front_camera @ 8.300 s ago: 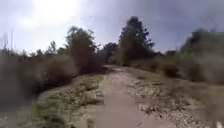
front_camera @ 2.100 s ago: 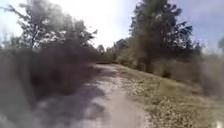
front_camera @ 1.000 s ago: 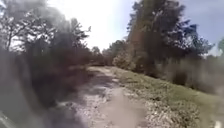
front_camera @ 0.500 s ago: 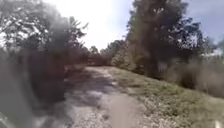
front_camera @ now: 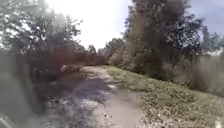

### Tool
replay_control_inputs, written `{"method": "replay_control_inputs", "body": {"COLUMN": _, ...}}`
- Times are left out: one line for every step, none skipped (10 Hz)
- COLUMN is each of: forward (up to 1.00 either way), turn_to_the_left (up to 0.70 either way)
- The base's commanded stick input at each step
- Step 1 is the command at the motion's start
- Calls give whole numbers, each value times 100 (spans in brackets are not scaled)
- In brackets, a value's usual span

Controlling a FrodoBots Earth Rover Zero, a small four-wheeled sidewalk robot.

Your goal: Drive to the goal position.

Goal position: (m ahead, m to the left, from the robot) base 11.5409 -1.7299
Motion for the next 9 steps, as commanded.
{"method": "replay_control_inputs", "body": {"forward": 85, "turn_to_the_left": 0}}
{"method": "replay_control_inputs", "body": {"forward": 85, "turn_to_the_left": 0}}
{"method": "replay_control_inputs", "body": {"forward": 85, "turn_to_the_left": 0}}
{"method": "replay_control_inputs", "body": {"forward": 85, "turn_to_the_left": 0}}
{"method": "replay_control_inputs", "body": {"forward": 85, "turn_to_the_left": 0}}
{"method": "replay_control_inputs", "body": {"forward": 85, "turn_to_the_left": 0}}
{"method": "replay_control_inputs", "body": {"forward": 85, "turn_to_the_left": 0}}
{"method": "replay_control_inputs", "body": {"forward": 85, "turn_to_the_left": 0}}
{"method": "replay_control_inputs", "body": {"forward": 85, "turn_to_the_left": 0}}
